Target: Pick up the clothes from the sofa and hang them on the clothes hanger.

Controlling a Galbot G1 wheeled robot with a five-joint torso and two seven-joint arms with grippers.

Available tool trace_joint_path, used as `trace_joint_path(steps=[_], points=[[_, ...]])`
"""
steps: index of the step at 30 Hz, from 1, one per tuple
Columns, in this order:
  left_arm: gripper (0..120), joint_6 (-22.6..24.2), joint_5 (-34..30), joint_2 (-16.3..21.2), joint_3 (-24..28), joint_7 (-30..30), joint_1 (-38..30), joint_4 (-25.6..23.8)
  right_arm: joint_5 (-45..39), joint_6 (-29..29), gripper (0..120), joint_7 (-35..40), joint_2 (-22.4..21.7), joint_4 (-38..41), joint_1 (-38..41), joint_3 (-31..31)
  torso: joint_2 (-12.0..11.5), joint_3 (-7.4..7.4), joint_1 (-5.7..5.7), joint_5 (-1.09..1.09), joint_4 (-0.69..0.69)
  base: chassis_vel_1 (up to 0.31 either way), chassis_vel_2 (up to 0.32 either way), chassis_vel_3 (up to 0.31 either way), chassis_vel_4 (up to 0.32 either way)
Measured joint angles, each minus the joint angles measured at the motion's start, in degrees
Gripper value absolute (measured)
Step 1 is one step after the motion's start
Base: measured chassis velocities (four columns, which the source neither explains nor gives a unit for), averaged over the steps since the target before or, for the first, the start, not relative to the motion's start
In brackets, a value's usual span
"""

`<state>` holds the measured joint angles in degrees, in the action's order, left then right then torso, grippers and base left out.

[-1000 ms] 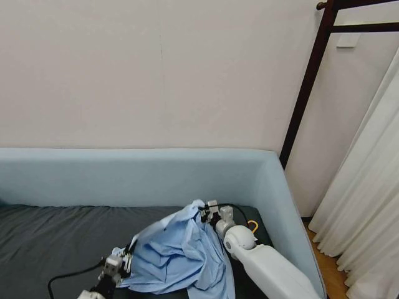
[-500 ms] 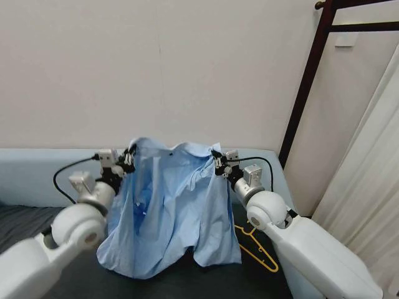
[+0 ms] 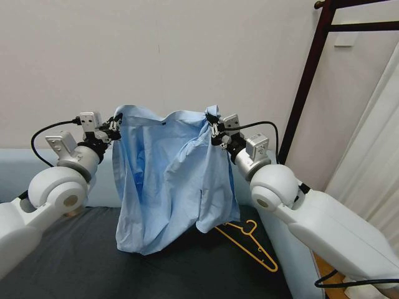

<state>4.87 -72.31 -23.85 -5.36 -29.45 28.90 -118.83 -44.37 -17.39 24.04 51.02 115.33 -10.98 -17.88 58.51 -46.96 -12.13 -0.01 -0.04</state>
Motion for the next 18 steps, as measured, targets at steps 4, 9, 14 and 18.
trace_joint_path(steps=[4,9,14,18], points=[[0,1.10,-5.63,3.39,0.38,-1.65,-7.19,-3.13,-2.89,-1.95,0,1.32,-5.36,6.20,-1.08,2.39,0.01,0.01,0.00,0.02,-0.05,0.000,0.000,0.000,0.000],[0,2.72,-9.94,5.58,-0.50,-4.25,-10.56,-6.56,-5.09,-2.99,0,1.92,-10.04,11.03,-3.08,4.70,0.01,0.01,0.00,0.03,-0.08,0.000,0.000,0.000,0.000],[0,2.74,-11.55,9.43,-3.34,-5.21,-6.06,-11.12,-7.11,-3.49,0,2.12,-12.46,15.34,-6.04,8.00,0.02,0.01,0.02,0.01,0.02,0.000,0.000,0.000,0.000],[0,1.94,-7.08,5.86,-2.11,-6.04,-1.06,-9.55,-5.56,-3.47,0,2.30,-11.03,14.84,-8.99,6.94,0.02,0.01,0.02,-0.01,-0.06,0.000,0.000,0.000,0.000]])
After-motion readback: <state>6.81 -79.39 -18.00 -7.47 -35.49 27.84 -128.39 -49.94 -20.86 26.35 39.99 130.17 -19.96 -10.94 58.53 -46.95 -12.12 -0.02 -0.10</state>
